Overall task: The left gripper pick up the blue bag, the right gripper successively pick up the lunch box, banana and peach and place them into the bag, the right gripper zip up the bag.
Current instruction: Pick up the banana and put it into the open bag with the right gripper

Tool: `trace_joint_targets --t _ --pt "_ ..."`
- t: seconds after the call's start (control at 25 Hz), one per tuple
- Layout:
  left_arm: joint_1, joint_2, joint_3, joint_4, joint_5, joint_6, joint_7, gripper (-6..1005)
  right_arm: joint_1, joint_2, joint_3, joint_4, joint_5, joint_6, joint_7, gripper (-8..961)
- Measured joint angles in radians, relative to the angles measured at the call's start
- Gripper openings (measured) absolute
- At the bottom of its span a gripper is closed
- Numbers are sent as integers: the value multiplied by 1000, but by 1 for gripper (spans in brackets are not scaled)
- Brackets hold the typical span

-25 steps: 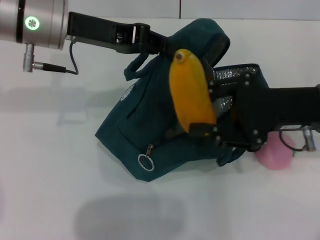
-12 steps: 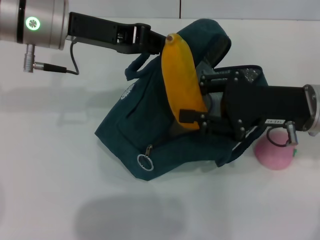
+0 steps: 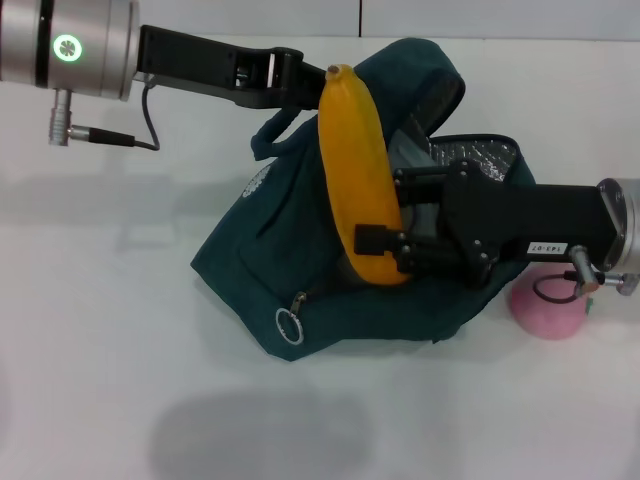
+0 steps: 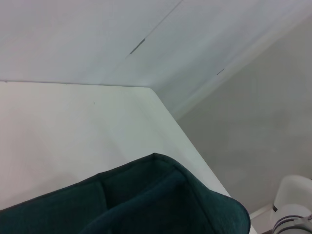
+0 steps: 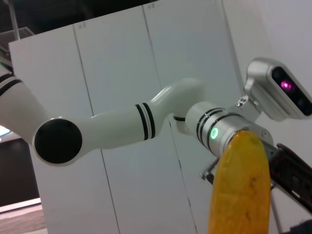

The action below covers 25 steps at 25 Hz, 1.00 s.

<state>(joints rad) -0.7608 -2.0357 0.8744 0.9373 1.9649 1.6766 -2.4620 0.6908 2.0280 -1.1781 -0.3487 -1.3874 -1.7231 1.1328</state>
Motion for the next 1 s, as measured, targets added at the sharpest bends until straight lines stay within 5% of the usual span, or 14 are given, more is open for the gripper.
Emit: trace_joint_targets --t 0.72,1.0 --pt "1 -2 0 0 -7 16 -3 80 -35 -10 -66 -26 -9 112 -195 429" --pt "5 -1 0 -4 -8 16 -6 80 -58 -4 -60 -88 9 31 -258 431"
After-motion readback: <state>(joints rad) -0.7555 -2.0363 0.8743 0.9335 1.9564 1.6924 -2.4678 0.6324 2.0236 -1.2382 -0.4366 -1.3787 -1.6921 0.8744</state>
